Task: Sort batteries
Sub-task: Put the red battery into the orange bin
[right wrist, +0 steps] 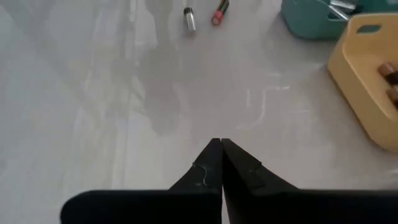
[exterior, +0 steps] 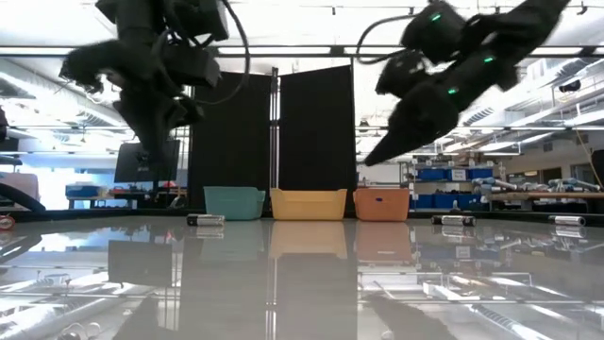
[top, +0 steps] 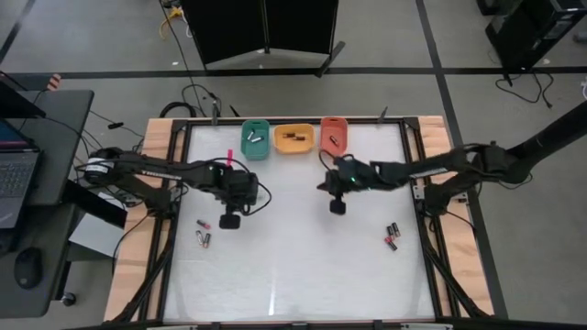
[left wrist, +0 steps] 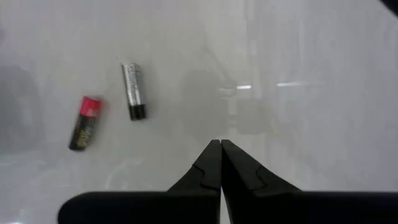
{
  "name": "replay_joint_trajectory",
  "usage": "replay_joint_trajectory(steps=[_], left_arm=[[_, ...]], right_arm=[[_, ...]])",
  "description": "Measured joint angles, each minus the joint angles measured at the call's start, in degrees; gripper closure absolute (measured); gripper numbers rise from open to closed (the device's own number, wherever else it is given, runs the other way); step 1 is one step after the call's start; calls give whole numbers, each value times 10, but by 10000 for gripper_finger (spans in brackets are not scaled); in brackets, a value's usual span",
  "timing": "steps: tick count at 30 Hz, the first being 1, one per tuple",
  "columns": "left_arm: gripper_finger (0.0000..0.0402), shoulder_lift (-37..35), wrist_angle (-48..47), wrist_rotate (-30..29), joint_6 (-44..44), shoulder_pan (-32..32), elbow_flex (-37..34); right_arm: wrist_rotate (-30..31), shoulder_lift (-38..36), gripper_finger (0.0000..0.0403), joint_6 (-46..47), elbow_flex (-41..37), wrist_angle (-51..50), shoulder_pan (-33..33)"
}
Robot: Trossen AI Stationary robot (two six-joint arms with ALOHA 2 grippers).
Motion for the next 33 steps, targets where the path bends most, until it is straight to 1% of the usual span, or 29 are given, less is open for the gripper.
replay_joint_trajectory(steps=[3, 7, 10, 12, 17, 20, 24, 28, 33], left_arm=[[392, 0, -22, 14, -17, -10, 0], [392, 0, -12, 13, -25, -32, 0], [392, 0, 18, 10, -26, -48, 0], [392, 0, 22, 10, -26, -56, 0], [392, 0, 3, 10, -51, -62, 0], [392, 0, 4, 11, -57, -62, -1], [392, 0, 4, 11, -67, -62, -1], [392, 0, 4, 11, -70, -62, -1], [392, 0, 9, 1, -71, -62, -1]], right_arm=[[49, -39, 391, 48, -31, -29, 44], [85, -100, 390, 142, -44, -114, 98], [103, -130, 392, 212, -45, -187, 136], [104, -145, 392, 249, -45, -214, 156], [79, -155, 387, 370, -45, -293, 213], [52, -155, 386, 452, -45, -341, 249], [19, -154, 381, 566, -24, -415, 308], [-8, -154, 367, 663, 5, -462, 366], [-12, -154, 344, 773, 22, -519, 422]])
